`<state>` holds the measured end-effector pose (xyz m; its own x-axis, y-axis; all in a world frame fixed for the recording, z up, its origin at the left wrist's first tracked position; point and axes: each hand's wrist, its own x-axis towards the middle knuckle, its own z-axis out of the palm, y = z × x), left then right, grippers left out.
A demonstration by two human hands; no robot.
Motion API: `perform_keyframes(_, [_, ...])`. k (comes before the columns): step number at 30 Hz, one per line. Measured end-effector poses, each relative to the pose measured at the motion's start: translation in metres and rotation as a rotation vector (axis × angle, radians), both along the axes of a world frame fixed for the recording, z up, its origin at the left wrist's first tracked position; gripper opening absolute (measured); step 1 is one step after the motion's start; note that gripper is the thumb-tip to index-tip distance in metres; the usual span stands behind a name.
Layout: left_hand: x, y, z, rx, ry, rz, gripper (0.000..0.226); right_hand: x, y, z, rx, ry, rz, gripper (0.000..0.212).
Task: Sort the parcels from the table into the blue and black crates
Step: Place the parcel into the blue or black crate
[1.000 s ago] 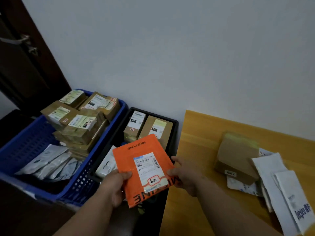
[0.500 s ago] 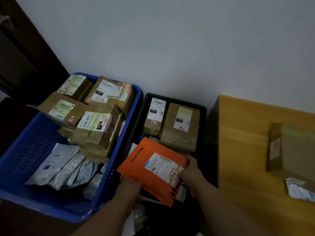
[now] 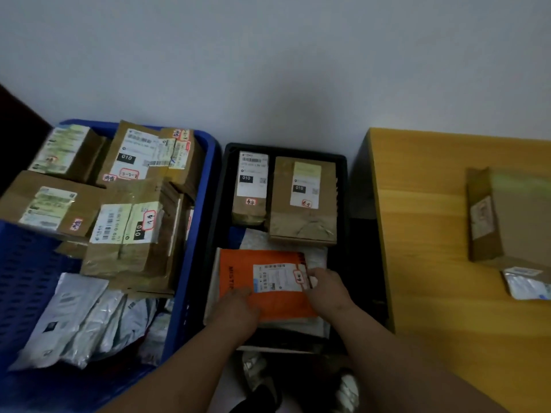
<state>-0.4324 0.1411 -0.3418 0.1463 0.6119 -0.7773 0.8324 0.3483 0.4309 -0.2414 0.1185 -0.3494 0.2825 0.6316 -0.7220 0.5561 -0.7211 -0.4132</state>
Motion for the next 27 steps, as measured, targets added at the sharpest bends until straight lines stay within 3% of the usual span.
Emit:
perform_keyframes(6, [0.042,0.008,0.024,0.068,0.036,-0.094,0.057,0.026,-0.005,0.043,0.107,0.01,-0.054,0.035])
perform_keyframes(11, [0.109,0.011,0.06,0.176,-0.03,-0.189,0.047,0.077,-0.015,0.081,0.304,-0.081,-0.077,0.035])
perform_keyframes(20, [0.26,-0.024,0.111,0.315,-0.147,-0.241,0.051,0.223,-0.066,0.131,0.664,-0.337,-0.095,0.037])
perform_keyframes(22, [0.297,-0.038,0.118,0.327,-0.16,-0.233,0.051,0.258,-0.084,0.136,0.73,-0.487,-0.128,0.04])
perform_keyframes(25, [0.344,-0.06,0.128,0.35,-0.191,-0.223,0.049,0.311,-0.113,0.144,0.684,-0.665,-0.227,0.035])
perform_keyframes(27, [0.369,-0.073,0.134,0.358,-0.21,-0.202,0.046,0.345,-0.131,0.145,0.639,-0.693,-0.29,0.044])
